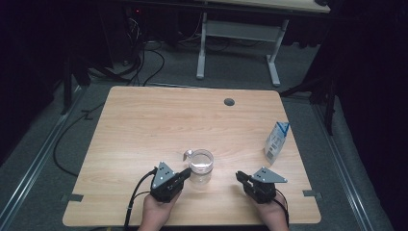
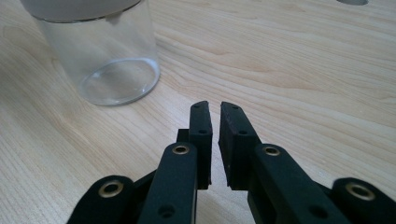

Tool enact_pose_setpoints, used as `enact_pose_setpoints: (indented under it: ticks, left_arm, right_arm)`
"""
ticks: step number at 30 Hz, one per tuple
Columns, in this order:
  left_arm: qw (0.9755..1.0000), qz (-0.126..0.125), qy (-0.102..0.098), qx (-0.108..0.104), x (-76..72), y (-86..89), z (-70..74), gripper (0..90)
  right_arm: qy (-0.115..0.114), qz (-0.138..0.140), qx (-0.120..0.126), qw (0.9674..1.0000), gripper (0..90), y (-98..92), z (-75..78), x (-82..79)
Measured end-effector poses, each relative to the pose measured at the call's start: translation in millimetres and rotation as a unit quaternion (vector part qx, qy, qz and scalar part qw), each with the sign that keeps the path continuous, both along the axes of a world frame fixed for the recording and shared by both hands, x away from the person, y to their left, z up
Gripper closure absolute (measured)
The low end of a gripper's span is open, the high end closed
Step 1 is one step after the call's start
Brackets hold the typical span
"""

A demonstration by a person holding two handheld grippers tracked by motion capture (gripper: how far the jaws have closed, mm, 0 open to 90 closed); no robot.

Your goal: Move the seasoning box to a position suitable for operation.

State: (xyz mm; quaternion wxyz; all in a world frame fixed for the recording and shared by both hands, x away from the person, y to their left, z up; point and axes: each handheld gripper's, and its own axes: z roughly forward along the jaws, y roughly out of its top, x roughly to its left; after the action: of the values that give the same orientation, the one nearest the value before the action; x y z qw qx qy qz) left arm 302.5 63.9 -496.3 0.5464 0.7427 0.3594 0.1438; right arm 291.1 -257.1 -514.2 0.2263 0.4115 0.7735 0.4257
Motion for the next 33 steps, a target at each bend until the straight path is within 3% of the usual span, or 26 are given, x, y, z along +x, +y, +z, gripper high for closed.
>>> enact_pose_setpoints:
  ticks: [8,9,11,14,16,21,24,28,33]
  left_arm:
    - [0.9998,0.009,0.005,0.014,0.6,8.9,-6.1,89.8]
    - [0.9997,0.015,0.002,0.019,1.0,10.3,-6.9,89.8]
    - [0.9997,0.017,0.008,0.018,2.8,12.4,-8.5,89.9]
    - [0.9995,0.023,0.007,0.023,4.6,14.5,-8.4,89.3]
    - [0.9990,0.026,0.027,0.026,9.2,16.9,-8.1,85.1]
    - [0.9978,0.046,0.038,0.028,16.4,21.5,-6.7,83.7]
    - [0.9972,0.055,0.035,0.035,18.9,22.5,-4.2,83.2]
    - [0.9971,0.056,0.019,0.047,18.8,20.2,2.3,79.9]
    - [0.9977,0.059,0.006,0.031,21.0,19.9,8.5,81.6]
  right_arm:
    - [0.005,-0.003,0.013,0.9999,84.4,7.8,3.1,3.0]
    - [0.000,0.001,-0.001,1.0000,84.5,13.0,5.1,5.3]
    - [0.002,0.006,0.009,0.9999,85.4,19.3,8.4,11.8]
    - [0.000,0.015,0.005,0.9999,86.4,31.6,12.0,22.3]
    - [0.001,0.019,0.003,0.9998,87.3,38.0,13.5,28.3]
    - [-0.001,0.025,-0.006,0.9997,89.5,48.4,18.0,39.0]
    - [-0.001,0.025,0.001,0.9997,89.6,47.7,16.8,39.5]
    - [-0.004,0.027,-0.010,0.9996,89.6,46.8,14.3,36.6]
    - [-0.009,0.027,0.001,0.9996,89.8,39.6,11.7,30.2]
